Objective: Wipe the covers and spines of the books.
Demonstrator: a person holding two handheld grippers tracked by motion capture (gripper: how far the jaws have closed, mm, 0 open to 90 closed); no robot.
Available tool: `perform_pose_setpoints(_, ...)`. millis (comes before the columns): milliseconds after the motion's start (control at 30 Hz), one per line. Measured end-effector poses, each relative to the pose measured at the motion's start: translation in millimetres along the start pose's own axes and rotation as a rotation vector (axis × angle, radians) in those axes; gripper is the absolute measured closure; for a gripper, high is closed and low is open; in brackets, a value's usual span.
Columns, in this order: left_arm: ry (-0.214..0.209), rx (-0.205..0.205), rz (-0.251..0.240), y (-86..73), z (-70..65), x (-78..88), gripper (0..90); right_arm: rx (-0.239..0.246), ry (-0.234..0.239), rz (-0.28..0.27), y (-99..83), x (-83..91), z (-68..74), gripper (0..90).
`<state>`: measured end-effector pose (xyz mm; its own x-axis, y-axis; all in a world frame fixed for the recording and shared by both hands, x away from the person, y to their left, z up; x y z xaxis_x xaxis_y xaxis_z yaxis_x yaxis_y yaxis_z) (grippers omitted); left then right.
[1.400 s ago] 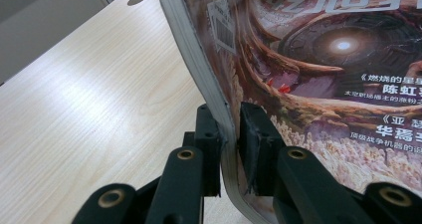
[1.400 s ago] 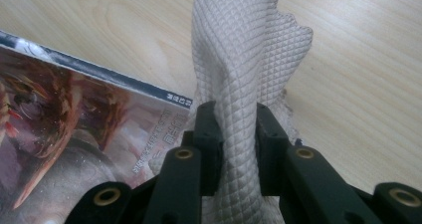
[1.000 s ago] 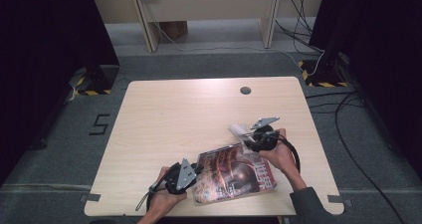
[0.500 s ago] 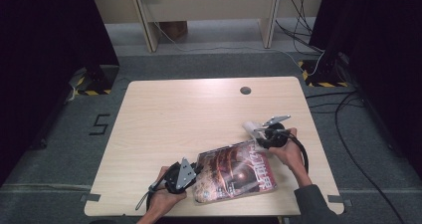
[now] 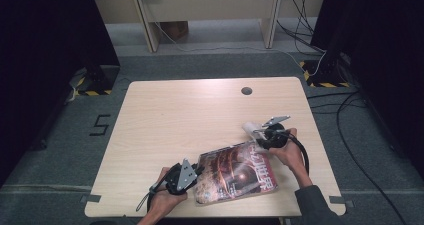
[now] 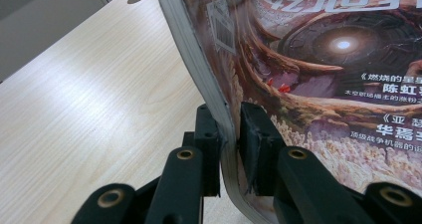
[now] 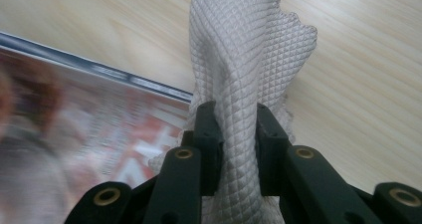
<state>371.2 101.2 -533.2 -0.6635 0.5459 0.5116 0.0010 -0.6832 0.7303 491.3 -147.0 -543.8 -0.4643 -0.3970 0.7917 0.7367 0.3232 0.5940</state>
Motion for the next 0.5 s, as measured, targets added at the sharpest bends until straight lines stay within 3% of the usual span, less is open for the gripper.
perform_pose_setpoints(67,0.000,0.001,0.001,-0.4,0.1,-0.2,78.5,-0.013,-0.032,0.007,-2.4,-1.8,-9.1,76.9)
perform_pose_setpoints(233,-0.004,0.008,-0.001,-0.6,0.4,-0.2,78.5,-0.047,-0.036,0.007,-5.8,-2.5,-20.2,76.9)
perform_pose_setpoints(500,-0.004,0.010,0.000,-1.3,0.6,-0.1,78.3,-0.013,0.001,-0.012,-0.2,2.1,-4.7,76.8)
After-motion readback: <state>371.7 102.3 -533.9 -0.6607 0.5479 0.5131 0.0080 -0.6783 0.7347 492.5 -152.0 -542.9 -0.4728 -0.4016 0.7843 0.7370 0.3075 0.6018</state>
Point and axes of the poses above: each handheld gripper's, and its own axes: x roughly backward along the jaws, y roughly out of its top, z roughly to its left, the point moved 9 cm from there along -x, roughly forward along the jaws, and after that the axes turned 12 degrees about -x, right-handed, at the moved point
